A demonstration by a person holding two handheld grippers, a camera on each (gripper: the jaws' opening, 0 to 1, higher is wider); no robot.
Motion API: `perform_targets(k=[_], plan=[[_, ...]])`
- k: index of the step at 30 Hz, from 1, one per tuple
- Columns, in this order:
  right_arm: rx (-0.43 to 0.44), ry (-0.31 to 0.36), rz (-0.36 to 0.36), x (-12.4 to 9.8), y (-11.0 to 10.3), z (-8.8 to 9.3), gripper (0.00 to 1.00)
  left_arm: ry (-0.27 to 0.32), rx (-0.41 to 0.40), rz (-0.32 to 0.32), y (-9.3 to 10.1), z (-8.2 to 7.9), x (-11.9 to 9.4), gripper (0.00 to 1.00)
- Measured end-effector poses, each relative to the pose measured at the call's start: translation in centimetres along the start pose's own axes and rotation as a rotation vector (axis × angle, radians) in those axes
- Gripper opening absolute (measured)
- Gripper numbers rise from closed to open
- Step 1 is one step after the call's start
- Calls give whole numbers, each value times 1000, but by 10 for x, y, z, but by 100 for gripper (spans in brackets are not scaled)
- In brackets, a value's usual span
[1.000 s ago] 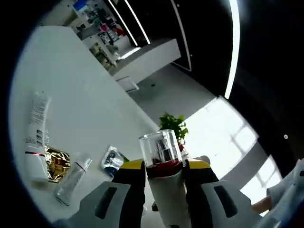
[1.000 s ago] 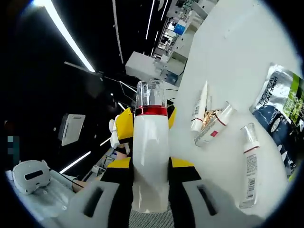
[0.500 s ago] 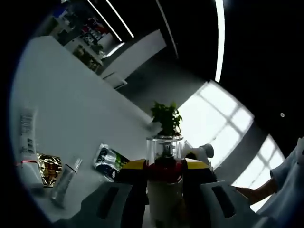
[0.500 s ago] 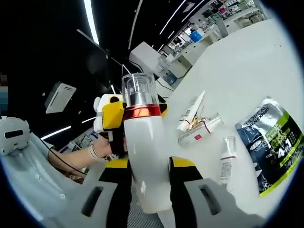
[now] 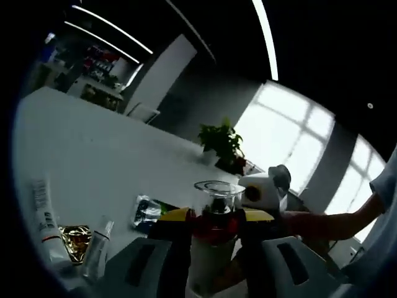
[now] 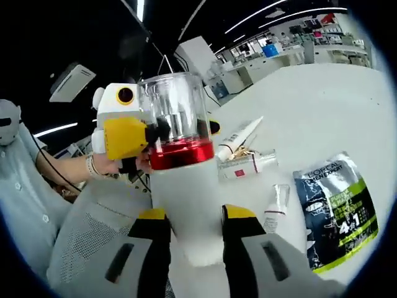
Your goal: Arrange the skincare products in the storage area until every visible bottle or jar stands upright without overlapping.
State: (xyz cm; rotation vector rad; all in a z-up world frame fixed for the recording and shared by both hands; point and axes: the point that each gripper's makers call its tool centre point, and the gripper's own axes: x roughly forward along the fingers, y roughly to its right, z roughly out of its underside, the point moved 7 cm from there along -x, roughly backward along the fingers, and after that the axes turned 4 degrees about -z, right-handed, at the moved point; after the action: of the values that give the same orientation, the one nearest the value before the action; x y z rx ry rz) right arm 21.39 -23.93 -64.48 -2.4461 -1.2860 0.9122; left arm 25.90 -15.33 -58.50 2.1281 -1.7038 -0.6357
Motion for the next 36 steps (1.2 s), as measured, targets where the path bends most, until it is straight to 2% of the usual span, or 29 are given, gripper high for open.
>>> perform_targets(k=[4,10,13,14,15,16,17,18,20,22,25,26,29,31,33,36], plan=[[-41,-44,46,0,7,5,31,-13,47,-9,0,2,5,27],[-92,-67,87,-3,17,7,31,-11,71,-11,-1,2,11,26],[-107,-135,145,-5,29,9,30,18,84,-23,-2,-4,13,24],[-86,-112,148,-5,33,7,30,102,25,22,2,-16,12,8],[-59,-73,127,-5,39,7,30,171,-18,31,2,-25,8,1],[-64,-57,125,-6,41,6,30,266,-61,60,0,-42,3,0],[-91,-22,118,-9,45,7,30,272,-35,2,-6,-45,0,0],[-71,-24,129,-11,48,9,30,257,26,-3,-10,-49,-1,0],[-146,-8,134,-13,49,6,30,184,55,-1,-11,-44,-1,0],[-198,-37,155,-13,47,6,29,167,122,-2,-14,-38,-1,0],[-235,-67,148,-8,42,6,30,127,218,-29,-18,-26,-2,0],[-243,-73,146,-8,41,5,30,107,232,-19,-17,-22,-1,1],[-253,-85,148,-5,42,3,30,77,242,17,-10,-15,2,17],[-271,-94,137,-3,41,1,30,62,312,30,-8,-12,1,16],[-300,-116,125,-1,40,0,30,14,346,44,-7,-8,3,17],[-324,-142,110,1,39,-2,30,-20,393,59,-6,-4,10,28]])
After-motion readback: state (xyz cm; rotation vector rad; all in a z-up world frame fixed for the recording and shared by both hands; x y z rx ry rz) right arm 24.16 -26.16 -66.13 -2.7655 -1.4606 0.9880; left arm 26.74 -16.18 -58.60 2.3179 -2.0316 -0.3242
